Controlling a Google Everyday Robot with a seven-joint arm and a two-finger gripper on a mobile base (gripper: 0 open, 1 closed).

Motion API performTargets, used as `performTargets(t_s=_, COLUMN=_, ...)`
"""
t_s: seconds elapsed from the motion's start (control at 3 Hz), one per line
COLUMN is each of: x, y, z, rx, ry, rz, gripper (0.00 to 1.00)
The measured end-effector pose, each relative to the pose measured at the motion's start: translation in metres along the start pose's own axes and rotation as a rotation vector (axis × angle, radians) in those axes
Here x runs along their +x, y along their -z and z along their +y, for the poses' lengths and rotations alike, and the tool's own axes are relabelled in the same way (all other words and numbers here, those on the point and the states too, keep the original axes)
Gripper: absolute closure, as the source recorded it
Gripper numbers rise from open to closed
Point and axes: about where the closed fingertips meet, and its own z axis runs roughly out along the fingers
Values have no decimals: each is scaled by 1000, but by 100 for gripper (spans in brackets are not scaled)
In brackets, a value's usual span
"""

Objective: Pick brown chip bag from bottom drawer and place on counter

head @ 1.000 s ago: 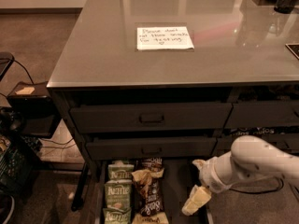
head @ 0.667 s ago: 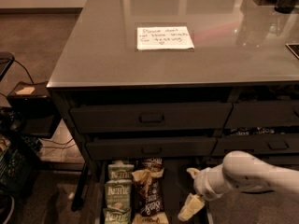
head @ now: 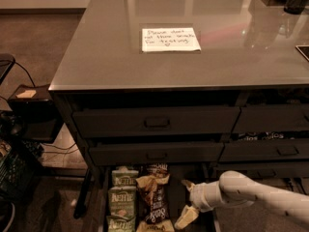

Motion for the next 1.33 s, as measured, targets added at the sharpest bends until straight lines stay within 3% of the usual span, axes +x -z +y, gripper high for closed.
performTargets(t_s=0.33, x=18, y=-66, z=0, rx=-65, ry=3, rz=-68, gripper=0)
performTargets(t_s=0.67, x=19, y=-67, z=0, rx=-66, ry=2, rz=-69, gripper=0)
performTargets(t_s=1.33, x=8, y=-94, z=-4, rx=35, ry=62, rz=-124, gripper=0)
